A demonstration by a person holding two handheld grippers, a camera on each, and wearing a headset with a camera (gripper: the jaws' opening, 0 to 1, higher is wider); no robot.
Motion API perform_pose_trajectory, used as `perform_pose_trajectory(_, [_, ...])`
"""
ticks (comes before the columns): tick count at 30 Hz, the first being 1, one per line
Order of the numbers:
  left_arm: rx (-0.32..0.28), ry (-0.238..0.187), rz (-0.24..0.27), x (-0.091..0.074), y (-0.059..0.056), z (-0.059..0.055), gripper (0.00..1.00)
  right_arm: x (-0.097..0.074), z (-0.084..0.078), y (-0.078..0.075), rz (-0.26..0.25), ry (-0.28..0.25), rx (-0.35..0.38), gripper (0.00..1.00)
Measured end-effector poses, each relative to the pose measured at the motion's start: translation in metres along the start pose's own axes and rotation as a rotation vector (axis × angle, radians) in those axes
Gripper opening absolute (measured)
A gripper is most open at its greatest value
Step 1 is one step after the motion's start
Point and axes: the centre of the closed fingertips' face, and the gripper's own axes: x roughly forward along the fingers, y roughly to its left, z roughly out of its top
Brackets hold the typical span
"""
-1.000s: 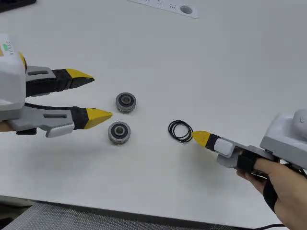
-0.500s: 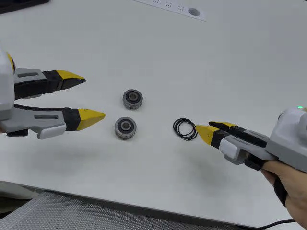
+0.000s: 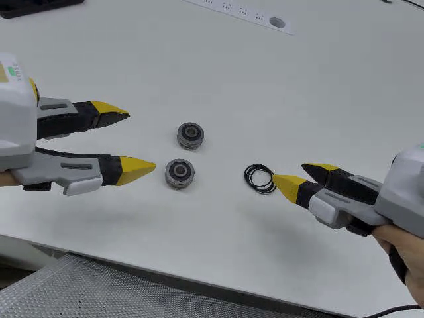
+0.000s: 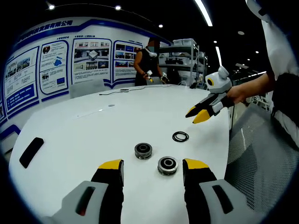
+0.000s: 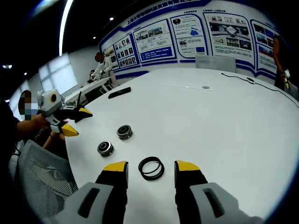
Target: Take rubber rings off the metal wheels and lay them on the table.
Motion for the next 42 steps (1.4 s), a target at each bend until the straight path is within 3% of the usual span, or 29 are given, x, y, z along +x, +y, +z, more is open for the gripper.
perform_pose_trajectory(13, [-0.028,-0.009,0.000,-0.008,-0.007,-0.009,0.69,-0.003,0.003,-0.003,0.014,0.021,-0.104,0.56])
perform_pose_trajectory(21, [-0.042,0.022,-0.004,-0.012,-0.014,-0.019,0.79,-0.003,-0.001,0.001,0.023,0.049,-0.153,0.61])
perform_pose_trajectory(25, [-0.019,0.059,-0.006,-0.012,-0.017,-0.025,0.80,-0.003,0.003,0.004,0.025,0.033,-0.139,0.61])
perform_pose_trajectory(30, [-0.036,0.041,-0.005,-0.011,-0.017,-0.022,0.82,-0.003,0.004,0.007,0.036,0.028,-0.151,0.65])
perform_pose_trajectory(42, [-0.048,0.052,-0.017,-0.010,-0.015,-0.027,0.82,-0.010,-0.002,0.008,0.042,0.057,-0.185,0.68])
